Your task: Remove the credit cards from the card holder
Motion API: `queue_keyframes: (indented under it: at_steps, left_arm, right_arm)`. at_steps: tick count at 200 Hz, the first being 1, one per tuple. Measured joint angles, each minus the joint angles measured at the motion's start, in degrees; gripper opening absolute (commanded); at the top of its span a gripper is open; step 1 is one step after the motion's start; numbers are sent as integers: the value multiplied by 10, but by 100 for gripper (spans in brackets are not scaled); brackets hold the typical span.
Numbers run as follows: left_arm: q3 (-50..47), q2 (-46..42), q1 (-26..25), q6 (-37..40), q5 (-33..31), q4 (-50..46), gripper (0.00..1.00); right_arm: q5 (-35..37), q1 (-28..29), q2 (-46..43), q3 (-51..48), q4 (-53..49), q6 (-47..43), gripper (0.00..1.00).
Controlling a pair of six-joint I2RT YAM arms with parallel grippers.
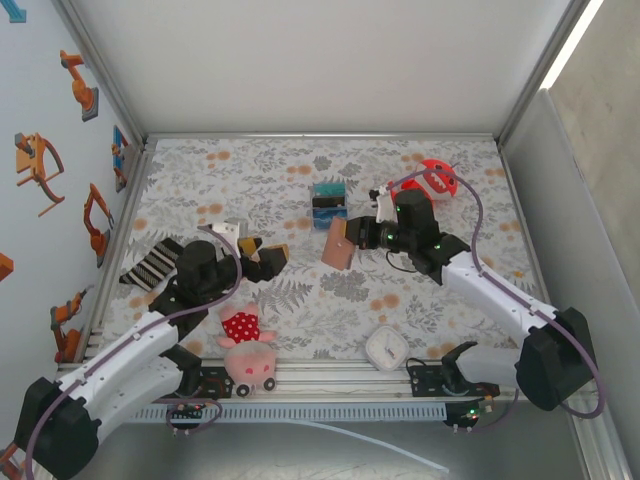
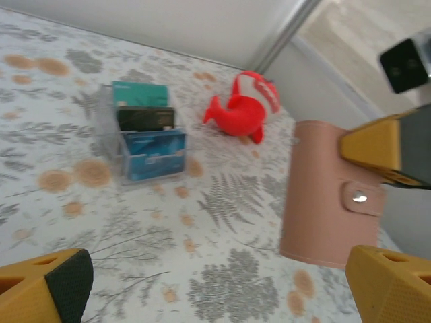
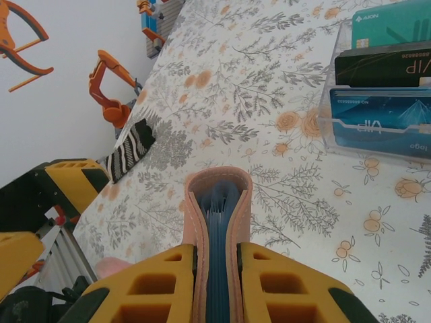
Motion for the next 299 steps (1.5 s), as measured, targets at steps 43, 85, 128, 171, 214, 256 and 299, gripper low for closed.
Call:
queue_keyframes:
  at_steps: [43, 85, 128, 171, 214, 256, 299]
  left_arm:
    - [0, 36, 0, -8, 121, 62, 83]
    - [0, 86, -2, -24, 211, 140, 82]
    - [13, 151, -28, -37, 268, 189, 79]
    - [42, 206, -69, -46, 304, 231, 74]
    - [44, 224, -71, -55, 311, 267, 64]
    - [45, 230, -71, -61, 314, 269, 44]
    - [48, 231, -69, -57, 315, 269, 11]
  right_arm:
    - [-70, 0, 0, 7, 1, -10, 0]
    - [-144, 0, -8, 12, 10, -40, 0]
    - [-183, 0, -31, 12, 20, -66, 0]
    - [-202, 0, -33, 14, 30, -76, 0]
    - [-207, 0, -33, 16, 34, -79, 0]
    - [-213, 0, -33, 16, 39, -78, 0]
    - [-227, 0, -28, 16, 66, -68, 0]
